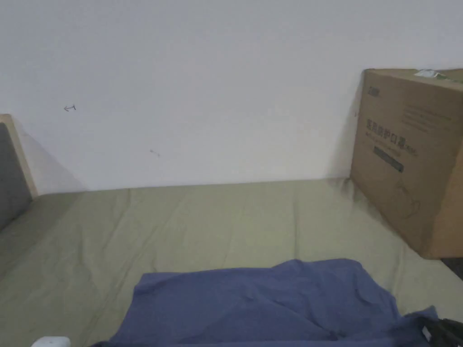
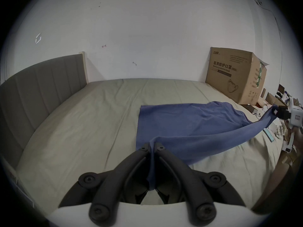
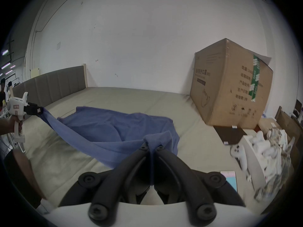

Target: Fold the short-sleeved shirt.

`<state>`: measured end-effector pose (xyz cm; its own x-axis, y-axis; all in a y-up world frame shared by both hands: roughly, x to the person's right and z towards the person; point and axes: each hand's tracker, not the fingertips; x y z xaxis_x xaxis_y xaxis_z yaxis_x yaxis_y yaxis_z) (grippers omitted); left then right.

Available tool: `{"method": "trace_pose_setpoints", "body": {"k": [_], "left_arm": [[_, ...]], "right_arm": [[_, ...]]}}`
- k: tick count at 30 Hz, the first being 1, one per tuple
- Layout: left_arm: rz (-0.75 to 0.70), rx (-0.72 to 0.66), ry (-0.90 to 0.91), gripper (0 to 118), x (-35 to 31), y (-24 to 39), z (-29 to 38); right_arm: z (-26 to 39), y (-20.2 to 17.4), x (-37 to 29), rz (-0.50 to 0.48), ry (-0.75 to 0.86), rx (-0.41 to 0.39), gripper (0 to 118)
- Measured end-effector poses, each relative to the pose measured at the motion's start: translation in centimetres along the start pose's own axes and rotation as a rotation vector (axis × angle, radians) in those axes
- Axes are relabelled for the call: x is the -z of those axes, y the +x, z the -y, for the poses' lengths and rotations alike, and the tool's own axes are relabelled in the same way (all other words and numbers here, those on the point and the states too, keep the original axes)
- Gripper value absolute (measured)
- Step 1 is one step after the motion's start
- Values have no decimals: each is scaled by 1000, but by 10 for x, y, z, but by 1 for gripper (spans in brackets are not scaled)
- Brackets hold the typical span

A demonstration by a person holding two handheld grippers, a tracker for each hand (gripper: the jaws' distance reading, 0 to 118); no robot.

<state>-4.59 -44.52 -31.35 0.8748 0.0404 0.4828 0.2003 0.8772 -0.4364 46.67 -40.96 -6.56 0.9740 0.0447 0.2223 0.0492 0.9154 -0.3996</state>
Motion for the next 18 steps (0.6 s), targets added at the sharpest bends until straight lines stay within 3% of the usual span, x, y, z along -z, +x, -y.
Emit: {"method": "trace_pose_setpoints", "body": {"k": [8,12,14,15,17,18], "left_arm": [[5,55,-73,2,-98,16,76],[4,86,-132,3,-105,22,106],[-2,109,-161,11,-99,21,120],[1,109,-169,21,-99,22,124],[16,81,-197,72,-101,26,128],[21,63,-211,94,-104,26,129]], "right_arm": [[83,-6,-80,2,-147,-84,1],[115,-4,-86,6,-219,-97,1],[127,-4,-85,21,-249,-117,5],[127,-16,-88,34,-267,-125,18],[133,-16,-89,70,-301,-106,91],[135,-14,-94,80,-301,-86,110]]}}
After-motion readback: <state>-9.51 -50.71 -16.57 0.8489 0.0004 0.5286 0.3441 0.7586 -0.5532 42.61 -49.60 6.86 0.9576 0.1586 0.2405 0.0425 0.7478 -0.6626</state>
